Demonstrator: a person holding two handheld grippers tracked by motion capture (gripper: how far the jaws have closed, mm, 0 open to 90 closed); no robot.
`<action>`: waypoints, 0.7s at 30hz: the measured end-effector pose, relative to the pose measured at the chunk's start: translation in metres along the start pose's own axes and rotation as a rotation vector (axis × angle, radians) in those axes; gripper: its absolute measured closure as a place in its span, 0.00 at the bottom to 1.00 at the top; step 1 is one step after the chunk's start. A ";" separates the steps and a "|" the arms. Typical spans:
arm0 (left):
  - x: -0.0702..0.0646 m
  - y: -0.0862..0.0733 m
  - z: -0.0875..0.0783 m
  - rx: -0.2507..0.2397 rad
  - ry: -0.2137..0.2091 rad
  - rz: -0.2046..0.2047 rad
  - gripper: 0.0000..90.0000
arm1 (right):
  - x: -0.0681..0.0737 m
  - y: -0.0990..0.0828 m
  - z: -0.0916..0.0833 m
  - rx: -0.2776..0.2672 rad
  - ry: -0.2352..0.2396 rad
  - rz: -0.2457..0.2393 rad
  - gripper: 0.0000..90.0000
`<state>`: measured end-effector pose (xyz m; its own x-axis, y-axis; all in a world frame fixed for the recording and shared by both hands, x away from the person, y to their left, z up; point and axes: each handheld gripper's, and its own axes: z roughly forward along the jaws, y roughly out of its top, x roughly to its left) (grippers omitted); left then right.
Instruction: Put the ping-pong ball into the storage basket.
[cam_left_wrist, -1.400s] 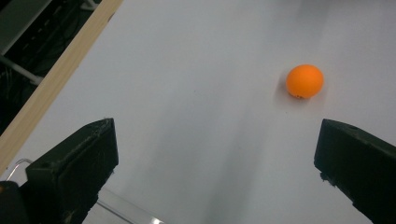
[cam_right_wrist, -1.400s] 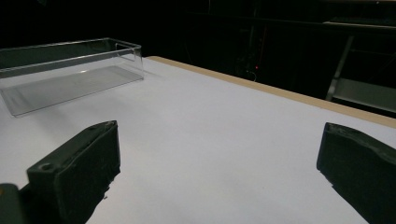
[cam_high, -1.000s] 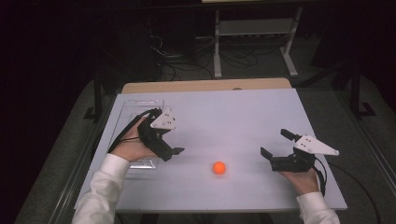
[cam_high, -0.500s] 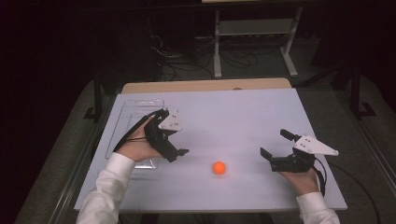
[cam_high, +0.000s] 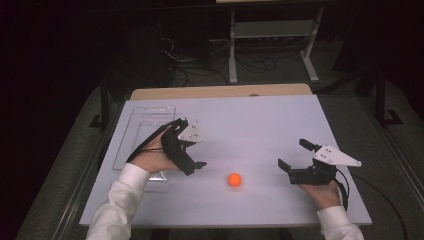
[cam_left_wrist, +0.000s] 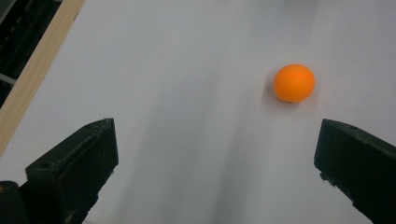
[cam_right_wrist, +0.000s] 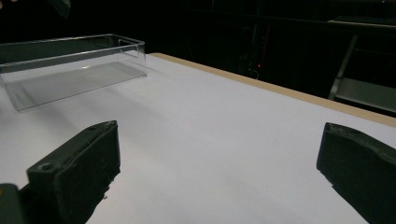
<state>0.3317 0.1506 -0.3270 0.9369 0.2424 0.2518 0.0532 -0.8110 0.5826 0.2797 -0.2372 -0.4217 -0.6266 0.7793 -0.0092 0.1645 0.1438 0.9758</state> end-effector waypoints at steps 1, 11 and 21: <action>0.000 0.000 0.001 0.002 0.000 -0.001 0.00 | 0.000 0.000 0.000 -0.001 0.001 0.000 0.00; -0.005 0.006 0.009 0.008 -0.009 0.020 0.00 | 0.000 0.000 0.000 0.000 0.000 -0.001 0.00; -0.008 0.009 0.019 0.018 -0.022 0.030 0.00 | 0.000 0.000 -0.001 0.000 -0.002 0.000 0.00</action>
<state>0.3316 0.1312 -0.3377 0.9455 0.2060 0.2523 0.0306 -0.8275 0.5607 0.2790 -0.2376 -0.4215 -0.6254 0.7803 -0.0094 0.1648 0.1439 0.9758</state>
